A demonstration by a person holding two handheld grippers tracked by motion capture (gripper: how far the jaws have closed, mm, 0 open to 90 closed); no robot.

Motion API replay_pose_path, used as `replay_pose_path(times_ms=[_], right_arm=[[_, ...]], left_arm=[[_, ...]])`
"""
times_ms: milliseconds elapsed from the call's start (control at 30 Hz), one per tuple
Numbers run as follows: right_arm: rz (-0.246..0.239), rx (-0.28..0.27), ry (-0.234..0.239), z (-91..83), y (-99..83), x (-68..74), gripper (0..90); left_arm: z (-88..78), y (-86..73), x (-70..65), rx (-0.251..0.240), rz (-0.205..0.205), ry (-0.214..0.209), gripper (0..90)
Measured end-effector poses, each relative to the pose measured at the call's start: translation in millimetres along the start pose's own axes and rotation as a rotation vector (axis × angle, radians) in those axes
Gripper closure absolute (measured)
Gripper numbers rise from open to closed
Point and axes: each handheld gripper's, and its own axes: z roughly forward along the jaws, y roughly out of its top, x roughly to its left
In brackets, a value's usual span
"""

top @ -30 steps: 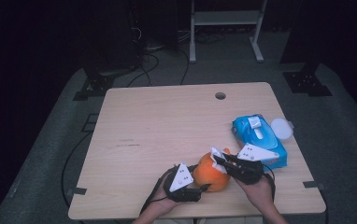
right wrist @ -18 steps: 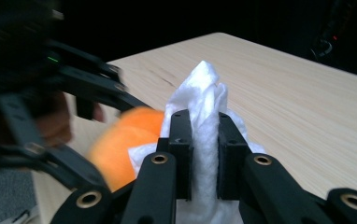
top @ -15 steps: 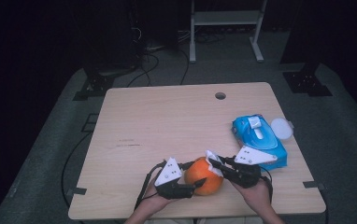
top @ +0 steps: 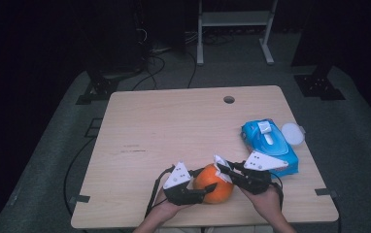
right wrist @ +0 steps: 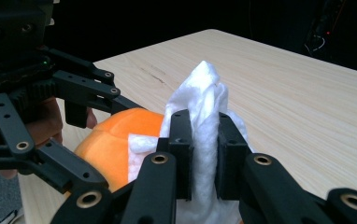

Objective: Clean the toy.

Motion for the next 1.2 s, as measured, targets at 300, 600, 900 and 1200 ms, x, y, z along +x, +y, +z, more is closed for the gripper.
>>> replay_pose_path(times_ms=[300,600,900,1200], right_arm=[[-0.055,-0.005,0.031,2.1,5.2,15.1,79.0],[-0.002,0.001,-0.013,5.5,-3.5,-0.9,79.1],[-0.071,-0.041,0.035,-1.1,8.5,19.8,79.2],[-0.047,-0.017,0.012,5.8,1.6,11.7,79.1]], left_arm=[[-7.6,1.1,8.0,-0.023,-0.065,0.027,33.9],[4.9,-11.3,8.0,-0.023,0.065,0.042,20.6],[-8.6,-0.4,6.2,-0.017,0.01,0.001,40.0],[-0.7,-11.5,14.3,-0.021,-0.005,0.013,21.1]])
